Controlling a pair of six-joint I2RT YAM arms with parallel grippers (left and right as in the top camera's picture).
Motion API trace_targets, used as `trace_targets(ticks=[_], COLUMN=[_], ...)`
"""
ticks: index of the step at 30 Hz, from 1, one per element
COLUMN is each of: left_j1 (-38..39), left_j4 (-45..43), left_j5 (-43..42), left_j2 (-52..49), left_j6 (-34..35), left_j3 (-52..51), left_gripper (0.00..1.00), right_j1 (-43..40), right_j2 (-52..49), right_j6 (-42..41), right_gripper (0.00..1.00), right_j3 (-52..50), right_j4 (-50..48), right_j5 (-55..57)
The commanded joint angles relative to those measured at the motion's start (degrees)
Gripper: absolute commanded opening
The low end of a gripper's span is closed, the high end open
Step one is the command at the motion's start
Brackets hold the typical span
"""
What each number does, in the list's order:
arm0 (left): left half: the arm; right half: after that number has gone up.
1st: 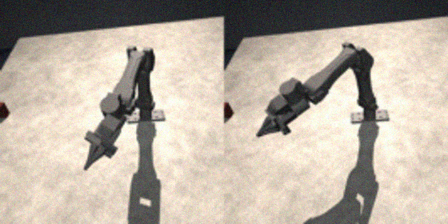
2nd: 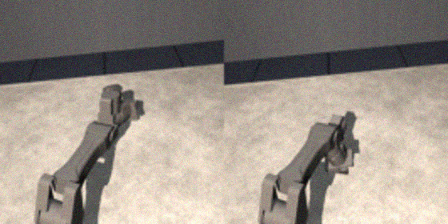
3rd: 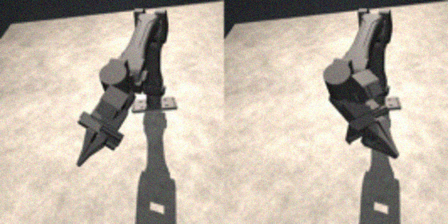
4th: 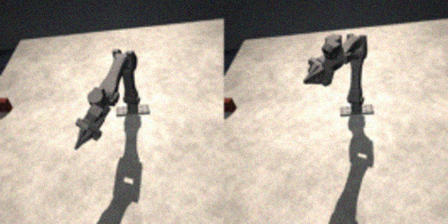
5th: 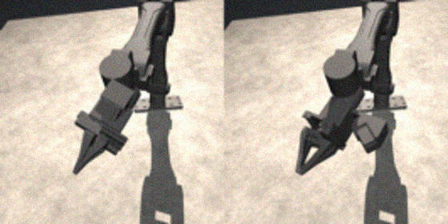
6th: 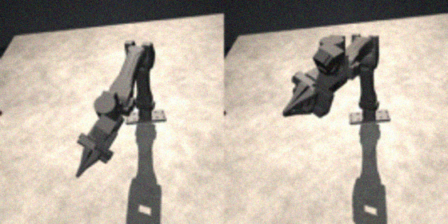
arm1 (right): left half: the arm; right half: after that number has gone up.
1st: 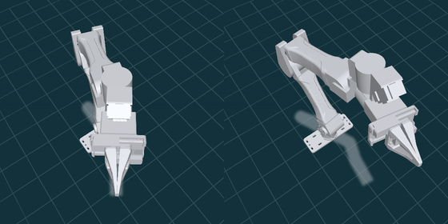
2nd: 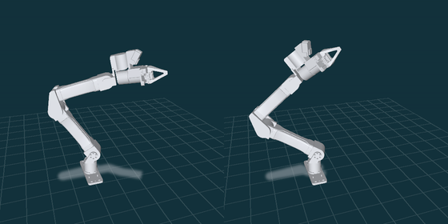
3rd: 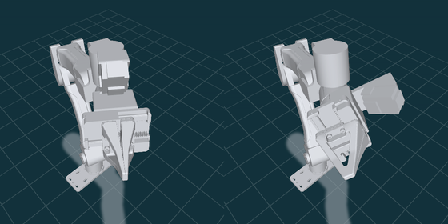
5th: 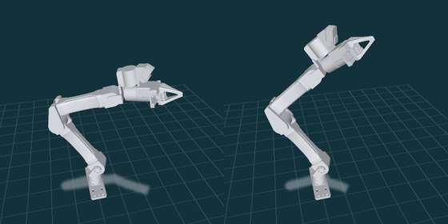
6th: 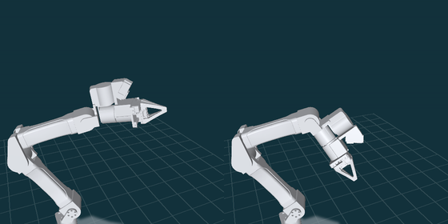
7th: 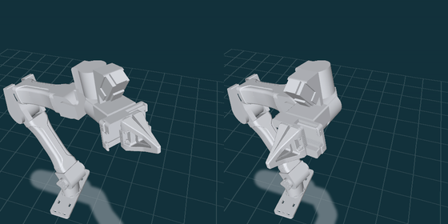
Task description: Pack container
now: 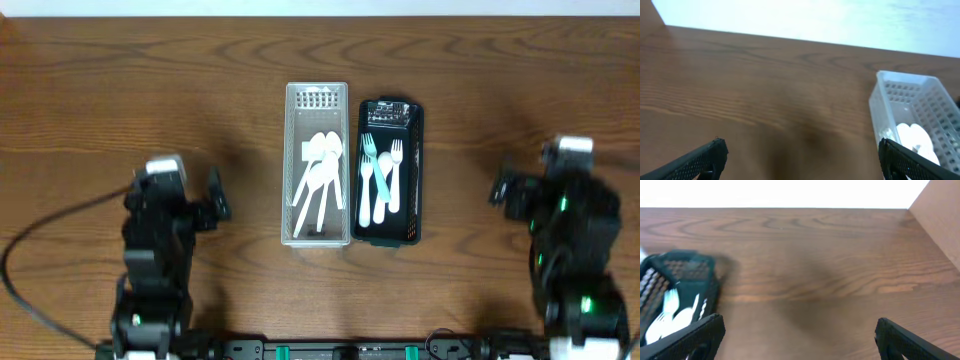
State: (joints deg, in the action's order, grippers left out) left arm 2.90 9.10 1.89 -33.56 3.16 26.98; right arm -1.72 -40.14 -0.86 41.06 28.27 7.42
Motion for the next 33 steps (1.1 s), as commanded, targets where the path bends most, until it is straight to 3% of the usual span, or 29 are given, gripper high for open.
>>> trace_targets(ticks=[1, 7, 20, 28, 33], left_j1=[0.5, 0.5, 0.5, 0.5, 0.5], left_j4=[-0.4, 3.1, 12.8, 19.4, 22.5], left_j5=[0.3, 0.3, 0.3, 0.3, 0.3], left_j2=[6.6, 8.9, 8.1, 8.1, 8.1], left_j6=[0.5, 0.5, 0.5, 0.5, 0.5], left_j3=[-3.0, -3.5, -3.5, -3.5, -3.5], left_gripper=[0.98, 0.98, 0.98, 0.98, 0.98], right_j1=[1.0, 1.0, 1.0, 1.0, 2.5], right_j2=[8.7, 17.2, 17.3, 19.7, 29.9], right_j6=[-1.2, -1.2, -1.2, -1.2, -1.6], right_gripper=[0.99, 0.99, 0.99, 0.99, 0.99], right_j3=[-6.3, -11.5, -11.6, -11.6, -11.6], right_j4=[1.0, 8.7, 30.3, 31.5, 31.3], right_j5=[1.1, -2.3, -2.3, -2.3, -3.4])
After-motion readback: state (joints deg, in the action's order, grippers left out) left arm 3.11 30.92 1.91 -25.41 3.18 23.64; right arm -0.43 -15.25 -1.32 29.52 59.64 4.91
